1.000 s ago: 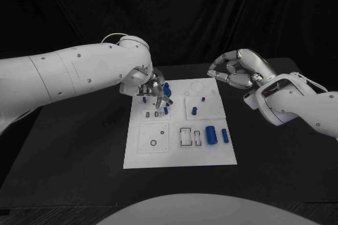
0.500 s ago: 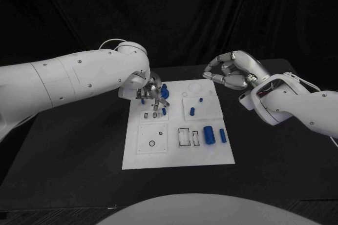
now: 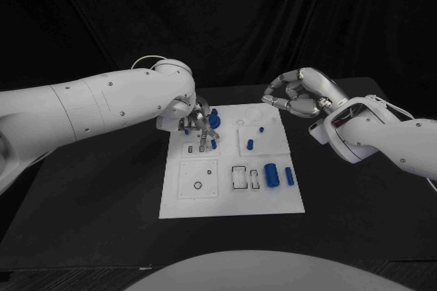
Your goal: Assemble the parts on the task board
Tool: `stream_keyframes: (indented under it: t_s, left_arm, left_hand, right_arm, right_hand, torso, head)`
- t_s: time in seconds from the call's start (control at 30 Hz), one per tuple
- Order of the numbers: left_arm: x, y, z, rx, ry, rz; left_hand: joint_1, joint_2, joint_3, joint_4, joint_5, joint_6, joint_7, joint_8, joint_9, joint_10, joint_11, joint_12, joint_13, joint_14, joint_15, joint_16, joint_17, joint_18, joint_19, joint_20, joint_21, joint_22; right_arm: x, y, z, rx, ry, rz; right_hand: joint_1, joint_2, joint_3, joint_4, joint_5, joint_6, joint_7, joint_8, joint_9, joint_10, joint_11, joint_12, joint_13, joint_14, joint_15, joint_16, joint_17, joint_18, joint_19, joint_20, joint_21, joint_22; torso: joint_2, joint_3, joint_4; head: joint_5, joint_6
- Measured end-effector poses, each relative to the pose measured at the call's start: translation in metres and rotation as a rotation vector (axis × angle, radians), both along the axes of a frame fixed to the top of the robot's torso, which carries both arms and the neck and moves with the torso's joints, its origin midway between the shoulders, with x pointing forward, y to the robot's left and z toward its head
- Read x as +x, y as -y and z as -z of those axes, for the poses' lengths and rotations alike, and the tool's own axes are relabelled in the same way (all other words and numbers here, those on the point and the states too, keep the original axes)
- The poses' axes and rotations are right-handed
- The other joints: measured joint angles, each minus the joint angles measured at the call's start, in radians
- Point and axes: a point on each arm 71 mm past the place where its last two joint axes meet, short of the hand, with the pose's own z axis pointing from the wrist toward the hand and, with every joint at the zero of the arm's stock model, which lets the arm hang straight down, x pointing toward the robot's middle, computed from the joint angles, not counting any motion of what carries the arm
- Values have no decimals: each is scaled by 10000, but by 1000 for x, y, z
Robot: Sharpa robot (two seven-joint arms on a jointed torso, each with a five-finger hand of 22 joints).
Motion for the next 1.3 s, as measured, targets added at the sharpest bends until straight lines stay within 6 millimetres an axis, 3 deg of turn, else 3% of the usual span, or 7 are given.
stream_keyframes:
  t_s: [0.2, 0.47, 1.2, 1.3]
  left_arm:
    - [2, -1, 3, -5, -10, -110]
    - [2, 1, 8, -41, -43, -134]
    - [3, 6, 14, -286, -35, -110]
    - [3, 7, 14, -300, -40, -91]
  left_hand:
    - [0, 0, 0, 0, 0, 1, 2, -153, 0, 0, 0, 0, 0, 0, 0, 0, 0, 0, 0, 0, 0, 0]
    - [0, 0, 0, 0, 0, 53, 52, -153, 0, 0, 0, 0, 0, 0, 0, 0, 0, -1, 0, 0, 0, 0]
    - [0, 0, 0, -1, -3, 60, 52, -154, 7, 1, 1, 0, 0, 0, 0, 0, 0, -1, 2, 1, 1, 0]
    - [0, 0, 1, -2, -3, 315, 23, -154, 57, 0, 1, 0, 0, 0, 0, 0, 0, -1, 3, 1, 2, 0]
  right_arm:
    - [0, 0, 1, -18, -47, -3]
    - [1, 0, 4, -47, -146, -10]
    - [1, -1, 10, -120, -387, 24]
    - [2, -1, 10, -130, -416, 32]
  right_hand:
    - [0, 0, 0, 0, 0, -3, 3, 1, 1, 0, 0, 0, 0, 0, 0, 0, 0, -1, -2, 0, 0, 0]
    - [0, 0, 0, 0, -1, -18, 18, 1, 2, 0, 0, 0, 0, 0, 1, 0, 0, 0, -2, 1, 0, 0]
    - [-1, 0, 0, 1, -6, -20, 20, 87, 5, 0, 1, 0, 0, 0, 2, 0, 0, 0, -3, 1, -2, 0]
    - [-1, 0, 0, 1, -7, -21, 20, 87, 5, 0, 1, 0, 0, 0, 2, 0, 0, -1, -3, 1, -2, 0]
  torso:
    - [-5, 0, 0]
    - [-1, -15, -3]
    - [-14, -11, -22]
    - [-16, -7, -22]
  head:
    - [2, 0]
    - [-3, 0]
    - [4, 0]
    - [21, 0]
